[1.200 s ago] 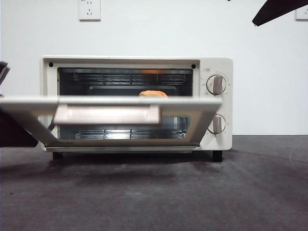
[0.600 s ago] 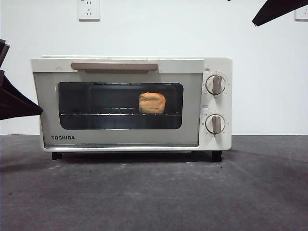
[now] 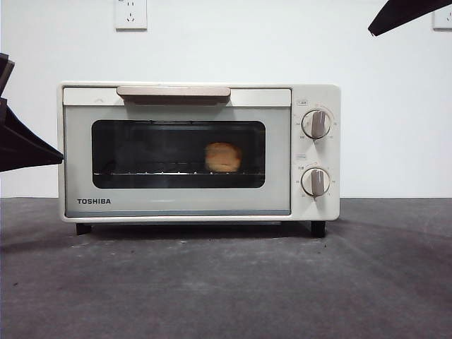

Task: The left arm flap open the oven, the right arm pick bread and place it into oven, the left arm flap close the oven

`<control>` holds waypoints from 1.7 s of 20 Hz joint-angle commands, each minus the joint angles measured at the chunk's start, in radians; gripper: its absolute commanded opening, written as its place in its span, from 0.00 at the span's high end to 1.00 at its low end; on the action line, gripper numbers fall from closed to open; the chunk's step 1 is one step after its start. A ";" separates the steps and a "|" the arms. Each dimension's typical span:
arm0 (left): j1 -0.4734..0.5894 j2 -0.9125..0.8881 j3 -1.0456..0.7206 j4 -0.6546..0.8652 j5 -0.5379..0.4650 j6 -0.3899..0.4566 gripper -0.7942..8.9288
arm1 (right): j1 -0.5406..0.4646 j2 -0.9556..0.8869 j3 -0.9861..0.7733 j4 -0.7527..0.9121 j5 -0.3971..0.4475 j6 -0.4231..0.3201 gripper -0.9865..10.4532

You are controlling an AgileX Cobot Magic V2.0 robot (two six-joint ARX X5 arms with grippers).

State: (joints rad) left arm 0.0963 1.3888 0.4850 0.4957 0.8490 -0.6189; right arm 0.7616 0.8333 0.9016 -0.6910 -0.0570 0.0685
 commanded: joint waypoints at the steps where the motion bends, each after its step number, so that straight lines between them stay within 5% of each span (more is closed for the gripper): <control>1: -0.016 -0.052 0.011 -0.032 -0.027 0.038 0.90 | 0.007 0.008 0.007 0.013 0.014 0.010 0.56; 14: -0.151 -0.416 0.143 -0.600 -0.362 0.351 0.90 | 0.007 0.009 0.007 0.067 0.013 0.011 0.56; 34: -0.301 -0.658 0.346 -1.060 -0.624 0.504 0.90 | 0.007 0.054 0.007 0.095 0.005 0.055 0.56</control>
State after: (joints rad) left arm -0.2016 0.7254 0.8139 -0.5655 0.2310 -0.1467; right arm 0.7609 0.8772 0.9016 -0.6067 -0.0502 0.1062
